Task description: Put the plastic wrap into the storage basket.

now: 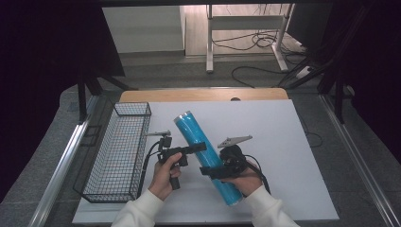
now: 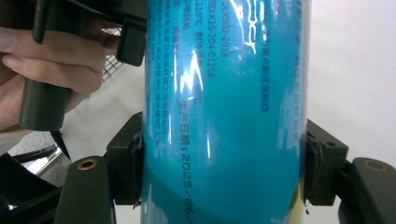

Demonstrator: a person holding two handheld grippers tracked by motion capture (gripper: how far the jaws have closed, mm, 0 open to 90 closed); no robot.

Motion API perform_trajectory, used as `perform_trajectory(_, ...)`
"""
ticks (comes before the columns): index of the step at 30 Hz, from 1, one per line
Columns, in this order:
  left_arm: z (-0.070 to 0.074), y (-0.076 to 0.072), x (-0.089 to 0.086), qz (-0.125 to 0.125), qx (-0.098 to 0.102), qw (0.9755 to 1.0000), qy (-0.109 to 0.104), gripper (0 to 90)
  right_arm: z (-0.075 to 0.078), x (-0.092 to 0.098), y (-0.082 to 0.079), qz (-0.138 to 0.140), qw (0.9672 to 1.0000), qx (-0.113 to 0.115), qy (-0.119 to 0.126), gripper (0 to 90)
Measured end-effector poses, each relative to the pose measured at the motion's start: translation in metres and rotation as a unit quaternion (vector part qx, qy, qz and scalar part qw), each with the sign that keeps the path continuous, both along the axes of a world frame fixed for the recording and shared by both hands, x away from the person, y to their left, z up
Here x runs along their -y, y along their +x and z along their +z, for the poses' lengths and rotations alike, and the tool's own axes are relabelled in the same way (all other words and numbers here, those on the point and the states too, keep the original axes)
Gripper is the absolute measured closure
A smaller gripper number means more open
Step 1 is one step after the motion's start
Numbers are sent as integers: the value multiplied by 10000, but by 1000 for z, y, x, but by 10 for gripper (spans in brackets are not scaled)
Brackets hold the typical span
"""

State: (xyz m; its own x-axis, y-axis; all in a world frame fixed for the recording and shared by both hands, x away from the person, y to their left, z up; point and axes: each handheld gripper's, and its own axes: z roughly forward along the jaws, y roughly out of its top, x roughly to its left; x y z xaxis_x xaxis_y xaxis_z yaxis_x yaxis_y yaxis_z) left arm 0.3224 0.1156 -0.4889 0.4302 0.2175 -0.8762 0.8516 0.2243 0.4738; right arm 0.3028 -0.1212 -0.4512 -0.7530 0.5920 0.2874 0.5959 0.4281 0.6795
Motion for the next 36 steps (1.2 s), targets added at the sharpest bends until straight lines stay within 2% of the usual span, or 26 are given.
perform_trajectory(2,3,0,-1,-6,22,10000,-27,321,2,0,-1,16,10000,63,44,310)
perform_trajectory(7,8,-2,-4,-3,151,9999,31,321,6,5,1,215,9992,-57,327,251)
perform_trajectory(8,10,-2,-5,20,182,9998,30,322,10,8,0,200,9992,46,351,239)
perform_trajectory(9,11,-3,-9,25,212,9998,2,322,18,18,-2,222,9986,137,453,204)
perform_trajectory(11,12,-3,-12,26,213,9998,-32,322,21,22,-3,213,9984,194,488,194)
perform_trajectory(14,17,-6,-21,112,254,9996,-84,322,33,47,-8,46,9966,462,680,168)
perform_trajectory(15,17,-6,-21,112,254,9996,-84,322,33,47,-8,46,9966,462,680,168)
perform_trajectory(17,19,-8,-28,166,273,9995,-78,322,35,61,-10,-93,9954,544,782,166)
perform_trajectory(18,21,-10,-34,207,301,9993,-64,322,35,76,-11,-231,9948,568,815,162)
perform_trajectory(22,27,-14,-45,292,338,9990,-94,322,27,100,-11,-473,9949,611,644,157)
perform_trajectory(23,27,-14,-45,292,338,9990,-94,322,27,100,-11,-473,9949,611,644,157)
perform_trajectory(24,31,-16,-50,334,385,9987,-68,322,20,111,-10,-594,9950,620,519,156)
perform_trajectory(25,31,-16,-50,334,385,9987,-68,322,20,111,-10,-594,9950,620,519,156)
perform_trajectory(26,35,-18,-55,362,432,9984,-61,322,13,118,-9,-661,9951,620,395,155)
perform_trajectory(31,42,-22,-67,447,540,9975,-83,322,0,129,-6,-781,9952,560,187,155)
perform_trajectory(36,50,-27,-86,562,599,9966,-97,322,-6,133,-4,-882,9947,516,120,155)
